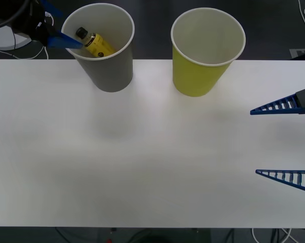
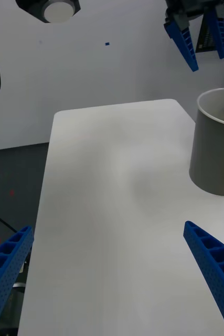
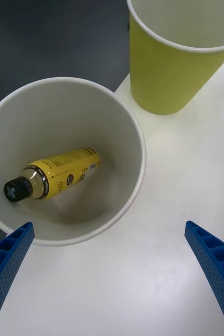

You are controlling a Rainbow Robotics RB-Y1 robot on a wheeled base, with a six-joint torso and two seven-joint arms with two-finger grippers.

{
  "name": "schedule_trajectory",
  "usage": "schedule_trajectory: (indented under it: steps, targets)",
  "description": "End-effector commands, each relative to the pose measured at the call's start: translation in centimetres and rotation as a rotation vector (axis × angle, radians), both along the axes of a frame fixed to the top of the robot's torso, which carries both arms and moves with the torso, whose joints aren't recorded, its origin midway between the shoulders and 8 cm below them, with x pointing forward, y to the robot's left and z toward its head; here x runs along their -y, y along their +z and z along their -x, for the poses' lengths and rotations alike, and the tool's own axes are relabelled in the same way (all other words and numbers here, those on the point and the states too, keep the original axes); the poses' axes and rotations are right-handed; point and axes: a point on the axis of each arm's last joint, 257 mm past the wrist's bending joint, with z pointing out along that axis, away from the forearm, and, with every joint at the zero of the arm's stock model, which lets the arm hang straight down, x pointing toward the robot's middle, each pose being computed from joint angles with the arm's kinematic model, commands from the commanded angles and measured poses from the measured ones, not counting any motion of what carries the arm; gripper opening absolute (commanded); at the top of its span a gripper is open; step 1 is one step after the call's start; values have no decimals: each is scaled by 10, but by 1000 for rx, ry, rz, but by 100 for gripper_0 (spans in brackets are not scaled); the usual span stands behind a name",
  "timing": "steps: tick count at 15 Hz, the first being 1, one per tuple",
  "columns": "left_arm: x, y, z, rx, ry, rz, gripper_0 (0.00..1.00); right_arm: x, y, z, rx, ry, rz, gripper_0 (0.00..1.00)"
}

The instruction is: Put the can into the green bin and the plastic bottle into the gray bin

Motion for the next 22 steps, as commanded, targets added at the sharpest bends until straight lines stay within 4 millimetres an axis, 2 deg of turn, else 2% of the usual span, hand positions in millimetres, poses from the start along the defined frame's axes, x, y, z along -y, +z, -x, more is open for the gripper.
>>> schedule_trajectory:
  steps: [1, 7, 13, 17, 22]
  targets:
    - [-11, -11, 14, 26, -3, 20, 100, 0, 0, 0, 0, 0, 0, 100]
    - [-33, -41, 43, 68, -54, 8, 100, 0, 0, 0, 0, 0, 0, 100]
    - [-49, -71, 81, 67, -200, 30, 100, 0, 0, 0, 0, 0, 0, 100]
    - [-60, -98, 106, 80, -299, 0, 100, 0, 0, 0, 0, 0, 0, 100]
    - [-72, -118, 132, 113, -380, -56, 100, 0, 0, 0, 0, 0, 0, 100]
